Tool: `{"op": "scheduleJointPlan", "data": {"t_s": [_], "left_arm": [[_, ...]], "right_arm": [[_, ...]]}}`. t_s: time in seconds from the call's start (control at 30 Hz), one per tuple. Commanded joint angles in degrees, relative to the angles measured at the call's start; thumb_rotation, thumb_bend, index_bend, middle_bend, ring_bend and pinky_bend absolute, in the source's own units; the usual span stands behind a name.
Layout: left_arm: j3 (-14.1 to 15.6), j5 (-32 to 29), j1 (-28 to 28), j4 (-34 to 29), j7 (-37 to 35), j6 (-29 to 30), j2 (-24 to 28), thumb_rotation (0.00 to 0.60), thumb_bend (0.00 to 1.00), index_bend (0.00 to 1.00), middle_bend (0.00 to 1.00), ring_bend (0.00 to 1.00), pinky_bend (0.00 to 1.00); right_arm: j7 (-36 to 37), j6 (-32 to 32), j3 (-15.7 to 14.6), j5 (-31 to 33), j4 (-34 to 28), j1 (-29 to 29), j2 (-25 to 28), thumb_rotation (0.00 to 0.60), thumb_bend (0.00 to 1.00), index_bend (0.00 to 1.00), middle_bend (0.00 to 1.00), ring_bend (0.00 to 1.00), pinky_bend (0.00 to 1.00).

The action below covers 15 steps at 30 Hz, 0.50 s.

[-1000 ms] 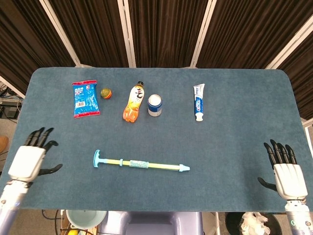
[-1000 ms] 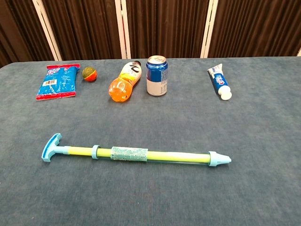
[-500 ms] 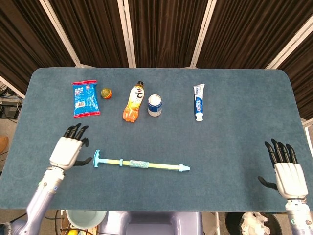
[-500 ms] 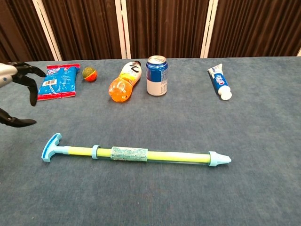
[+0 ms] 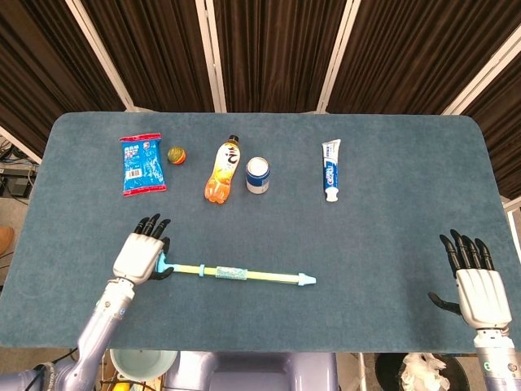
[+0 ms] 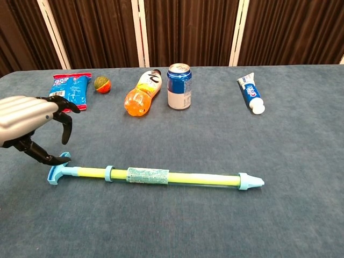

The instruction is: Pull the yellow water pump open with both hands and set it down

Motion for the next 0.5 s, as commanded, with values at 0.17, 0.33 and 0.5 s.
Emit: {"op": "scheduleJointPlan", "data": {"t_s": [0.17,0.33,0.5], "left_arm": [[0.03,-2.64,-1.85,2.57,2.07,-1.03,-3.22,0.600,0.21,0.52,0.11,0.00,0.11],[0.61,-3.61,-2.58,3.68,3.18,-1.11,-4.81,0.600,0.21,0.52,0.11,0.00,0.11],[1.20,-4.23,-3.04,4.40,3.74,-1.10,-5.58,0.600,0.21,0.52,0.11,0.00,0.11]], "right_arm": [[0.15,-0.05,0.07,0.11,-0.02,0.06,0.00,0.600,0.09,0.02,0.00,0.00,0.00],[0.31,-0.16,0.21,0.35,0.01,0.14,-0.01,0.600,0.09,0.02,0.00,0.00,0.00],[0.35,-0.36,0.31,0.54,-0.02,0.27,-0.01,0.600,0.09,0.02,0.00,0.00,0.00]]}}
